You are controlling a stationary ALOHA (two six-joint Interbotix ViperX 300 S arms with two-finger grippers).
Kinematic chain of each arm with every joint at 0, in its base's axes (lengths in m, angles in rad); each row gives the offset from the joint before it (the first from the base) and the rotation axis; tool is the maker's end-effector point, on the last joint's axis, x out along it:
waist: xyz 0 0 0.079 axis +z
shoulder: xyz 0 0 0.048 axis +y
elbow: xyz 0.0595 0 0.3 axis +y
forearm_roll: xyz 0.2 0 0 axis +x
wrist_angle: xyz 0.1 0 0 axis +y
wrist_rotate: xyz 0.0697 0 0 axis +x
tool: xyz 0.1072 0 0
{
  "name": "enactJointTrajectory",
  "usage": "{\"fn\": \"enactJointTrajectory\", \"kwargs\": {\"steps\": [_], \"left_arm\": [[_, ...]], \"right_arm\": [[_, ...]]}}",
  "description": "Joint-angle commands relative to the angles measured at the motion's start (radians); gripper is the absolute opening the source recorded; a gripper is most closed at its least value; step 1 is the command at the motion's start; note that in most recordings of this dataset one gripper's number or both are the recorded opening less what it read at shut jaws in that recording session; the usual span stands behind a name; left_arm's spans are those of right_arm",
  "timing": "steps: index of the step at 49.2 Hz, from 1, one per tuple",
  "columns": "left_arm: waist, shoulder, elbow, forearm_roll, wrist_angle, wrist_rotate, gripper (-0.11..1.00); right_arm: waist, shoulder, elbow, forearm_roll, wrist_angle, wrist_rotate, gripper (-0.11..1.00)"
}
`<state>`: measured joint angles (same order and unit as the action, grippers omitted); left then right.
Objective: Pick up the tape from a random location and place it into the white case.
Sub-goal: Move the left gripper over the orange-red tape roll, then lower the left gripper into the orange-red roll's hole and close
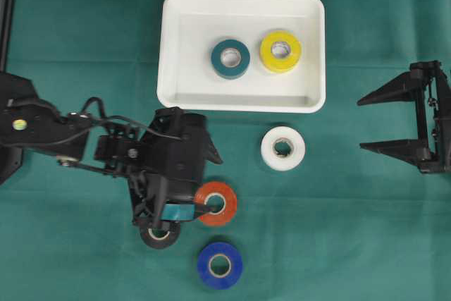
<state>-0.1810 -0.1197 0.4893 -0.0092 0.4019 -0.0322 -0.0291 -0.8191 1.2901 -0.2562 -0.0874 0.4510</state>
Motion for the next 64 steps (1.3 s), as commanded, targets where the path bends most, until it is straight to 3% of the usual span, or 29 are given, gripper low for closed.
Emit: {"fn": "enactJointTrajectory", "kwargs": {"steps": [1,10,19,64], "left_arm": [[0.002,0.02,-0.08,-0.002,0.112,-0.002,0.91],[0.002,0.094,-0.207,0.006,0.331,-0.003,0.91],[0.002,0.132,-0.276,0.014,0.446,-0.003,0.91],[0.002,0.133,-0.275,0.014,0.448,-0.003,0.91]], "right_arm": [[-0.002,0.005,-0.028,-0.003,0.003,-0.002,0.86],[-0.002,0.005,-0.029,-0.008,0.003,-0.002,0.86],[-0.002,0.005,-0.029,-0.008,0.005,-0.002,0.86],[-0.002,0.006,-0.031,-0.008,0.003,-0.002,0.86]]}}
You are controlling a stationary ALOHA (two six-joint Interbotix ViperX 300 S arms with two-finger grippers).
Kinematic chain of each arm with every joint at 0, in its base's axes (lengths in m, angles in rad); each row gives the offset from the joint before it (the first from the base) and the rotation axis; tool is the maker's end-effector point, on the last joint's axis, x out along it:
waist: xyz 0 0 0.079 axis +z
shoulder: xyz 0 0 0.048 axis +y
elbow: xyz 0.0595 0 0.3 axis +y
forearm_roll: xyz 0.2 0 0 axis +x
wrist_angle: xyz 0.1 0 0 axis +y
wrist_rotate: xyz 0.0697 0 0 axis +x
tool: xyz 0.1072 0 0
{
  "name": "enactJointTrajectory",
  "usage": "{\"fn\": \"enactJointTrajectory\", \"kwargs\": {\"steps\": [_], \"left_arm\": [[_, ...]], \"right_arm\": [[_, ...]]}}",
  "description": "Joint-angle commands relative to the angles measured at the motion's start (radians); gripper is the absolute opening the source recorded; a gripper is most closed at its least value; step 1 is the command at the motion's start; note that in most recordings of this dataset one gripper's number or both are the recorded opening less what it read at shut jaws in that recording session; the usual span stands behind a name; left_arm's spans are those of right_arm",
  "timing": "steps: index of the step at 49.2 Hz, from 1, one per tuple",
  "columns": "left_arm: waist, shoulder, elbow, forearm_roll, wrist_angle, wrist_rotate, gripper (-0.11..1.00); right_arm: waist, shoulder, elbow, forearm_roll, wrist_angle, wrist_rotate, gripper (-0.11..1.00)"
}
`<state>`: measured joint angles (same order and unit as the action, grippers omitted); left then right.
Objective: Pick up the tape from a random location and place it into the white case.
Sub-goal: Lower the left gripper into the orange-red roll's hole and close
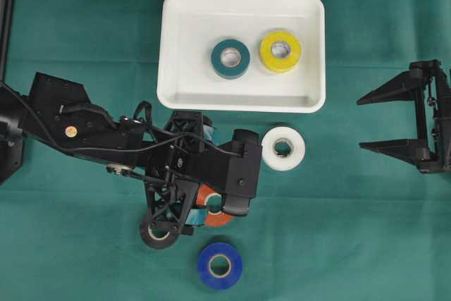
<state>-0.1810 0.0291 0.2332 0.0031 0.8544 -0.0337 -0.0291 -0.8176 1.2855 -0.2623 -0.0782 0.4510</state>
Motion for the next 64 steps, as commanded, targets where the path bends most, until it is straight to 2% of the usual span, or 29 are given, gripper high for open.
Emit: {"fn": "enactJointTrajectory", "kwargs": {"steps": [1,11,39,64], "left_arm": [[0.002,-0.015,-0.017,0.002,-0.006,-0.002,0.91],[0.011,-0.005,0.006,0.006,-0.051,0.0,0.91],[0.011,0.094,0.14,0.006,-0.322,0.006,0.91],[0.031,0.227,0.144,0.006,-0.379,0.014,0.91]], "right_arm": [[-0.002,0.005,-0.026,-0.002,-0.005,-0.002,0.86],[-0.002,0.005,-0.026,-0.002,-0.005,-0.002,0.86],[-0.002,0.009,-0.026,-0.002,-0.005,-0.003,0.86],[-0.002,0.034,-0.025,-0.002,-0.006,-0.005,0.86]]}}
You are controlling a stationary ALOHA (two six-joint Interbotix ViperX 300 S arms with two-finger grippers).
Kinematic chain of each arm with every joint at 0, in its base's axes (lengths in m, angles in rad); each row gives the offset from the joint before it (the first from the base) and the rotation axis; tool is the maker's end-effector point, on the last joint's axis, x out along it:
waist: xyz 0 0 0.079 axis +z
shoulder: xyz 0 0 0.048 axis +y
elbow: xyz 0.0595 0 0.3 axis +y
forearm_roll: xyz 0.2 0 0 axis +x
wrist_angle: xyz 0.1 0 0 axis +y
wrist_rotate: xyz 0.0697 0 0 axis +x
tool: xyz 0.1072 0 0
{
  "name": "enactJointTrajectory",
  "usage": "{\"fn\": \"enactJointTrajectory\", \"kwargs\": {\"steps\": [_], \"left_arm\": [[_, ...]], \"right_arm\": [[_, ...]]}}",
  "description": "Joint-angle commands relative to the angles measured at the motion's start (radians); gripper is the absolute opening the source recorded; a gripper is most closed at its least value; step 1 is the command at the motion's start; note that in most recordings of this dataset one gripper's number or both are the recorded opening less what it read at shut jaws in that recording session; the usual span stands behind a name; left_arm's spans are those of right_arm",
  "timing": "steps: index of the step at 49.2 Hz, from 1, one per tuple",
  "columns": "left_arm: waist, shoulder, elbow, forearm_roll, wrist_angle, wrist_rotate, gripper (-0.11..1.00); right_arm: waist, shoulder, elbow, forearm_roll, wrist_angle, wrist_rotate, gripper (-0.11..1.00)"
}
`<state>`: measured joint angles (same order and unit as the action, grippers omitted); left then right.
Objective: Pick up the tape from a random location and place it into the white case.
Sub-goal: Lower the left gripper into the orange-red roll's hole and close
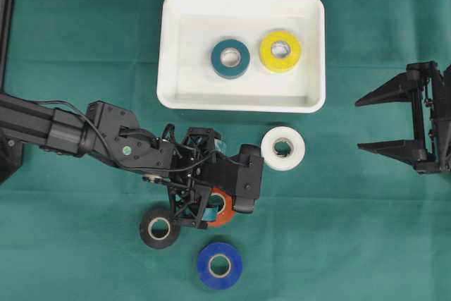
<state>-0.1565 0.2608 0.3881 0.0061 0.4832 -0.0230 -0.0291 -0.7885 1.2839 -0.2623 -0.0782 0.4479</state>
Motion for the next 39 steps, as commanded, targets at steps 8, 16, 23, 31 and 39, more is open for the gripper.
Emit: {"fn": "enactJointTrajectory", "kwargs": {"steps": [8,16,23,31,39], "left_arm": [[0.009,0.008,-0.011,0.005,-0.012,0.005,0.91],[0.008,0.009,-0.011,0.005,-0.011,0.005,0.91],[0.008,0.009,-0.015,0.005,-0.011,0.005,0.9],[0.002,0.008,-0.014,0.003,-0.003,0.005,0.64],[0.0,0.003,-0.015,0.003,0.003,0.002,0.22]], "right_arm": [[-0.002,0.008,-0.023,-0.002,-0.008,-0.002,0.86],[-0.002,0.014,-0.023,-0.003,-0.008,-0.003,0.86],[-0.002,0.014,-0.025,-0.005,-0.008,-0.003,0.86],[-0.002,0.014,-0.025,-0.005,-0.009,-0.003,0.86],[-0.002,0.014,-0.026,-0.005,-0.009,-0.003,0.86]]}}
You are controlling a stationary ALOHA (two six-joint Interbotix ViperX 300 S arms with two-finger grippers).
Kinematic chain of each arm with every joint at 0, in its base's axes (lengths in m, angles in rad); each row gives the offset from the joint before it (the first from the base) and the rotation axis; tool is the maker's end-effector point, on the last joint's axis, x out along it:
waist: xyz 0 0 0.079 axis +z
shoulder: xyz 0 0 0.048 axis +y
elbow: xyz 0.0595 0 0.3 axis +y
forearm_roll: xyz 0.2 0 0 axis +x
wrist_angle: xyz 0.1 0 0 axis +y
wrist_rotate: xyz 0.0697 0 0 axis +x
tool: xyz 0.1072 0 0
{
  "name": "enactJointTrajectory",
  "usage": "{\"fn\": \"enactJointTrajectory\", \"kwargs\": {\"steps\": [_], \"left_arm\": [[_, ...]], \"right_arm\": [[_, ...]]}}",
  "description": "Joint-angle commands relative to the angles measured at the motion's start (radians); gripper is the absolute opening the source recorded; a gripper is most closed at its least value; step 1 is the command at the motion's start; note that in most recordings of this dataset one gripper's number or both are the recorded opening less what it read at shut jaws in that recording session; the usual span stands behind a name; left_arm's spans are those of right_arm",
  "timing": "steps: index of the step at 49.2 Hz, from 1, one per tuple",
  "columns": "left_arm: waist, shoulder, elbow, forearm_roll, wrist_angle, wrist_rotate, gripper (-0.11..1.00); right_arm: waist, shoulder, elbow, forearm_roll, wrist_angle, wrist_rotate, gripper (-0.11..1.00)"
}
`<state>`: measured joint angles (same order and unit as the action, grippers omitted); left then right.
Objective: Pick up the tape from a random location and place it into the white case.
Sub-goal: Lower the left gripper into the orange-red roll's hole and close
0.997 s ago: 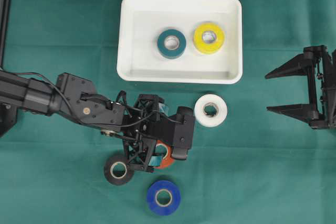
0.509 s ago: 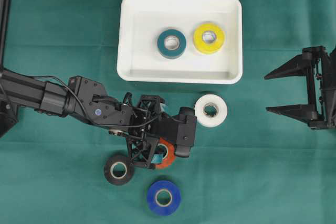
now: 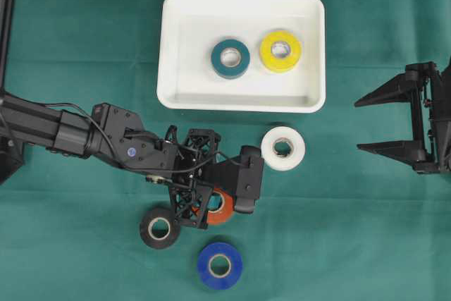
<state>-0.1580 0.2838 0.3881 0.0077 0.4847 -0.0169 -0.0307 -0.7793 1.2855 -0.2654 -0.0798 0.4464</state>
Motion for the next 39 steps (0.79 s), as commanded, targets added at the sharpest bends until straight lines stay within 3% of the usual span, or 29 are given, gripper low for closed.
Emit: {"fn": "enactJointTrajectory", "kwargs": {"steps": [1,39], "left_arm": [[0.002,-0.02,-0.015,0.002,0.002,-0.005,0.22],[0.0,-0.04,-0.028,-0.003,0.025,-0.009,0.22]], "right_arm": [[0.0,0.005,-0.028,-0.002,-0.008,-0.002,0.86],[0.0,0.005,-0.028,-0.002,-0.005,-0.002,0.86]]}}
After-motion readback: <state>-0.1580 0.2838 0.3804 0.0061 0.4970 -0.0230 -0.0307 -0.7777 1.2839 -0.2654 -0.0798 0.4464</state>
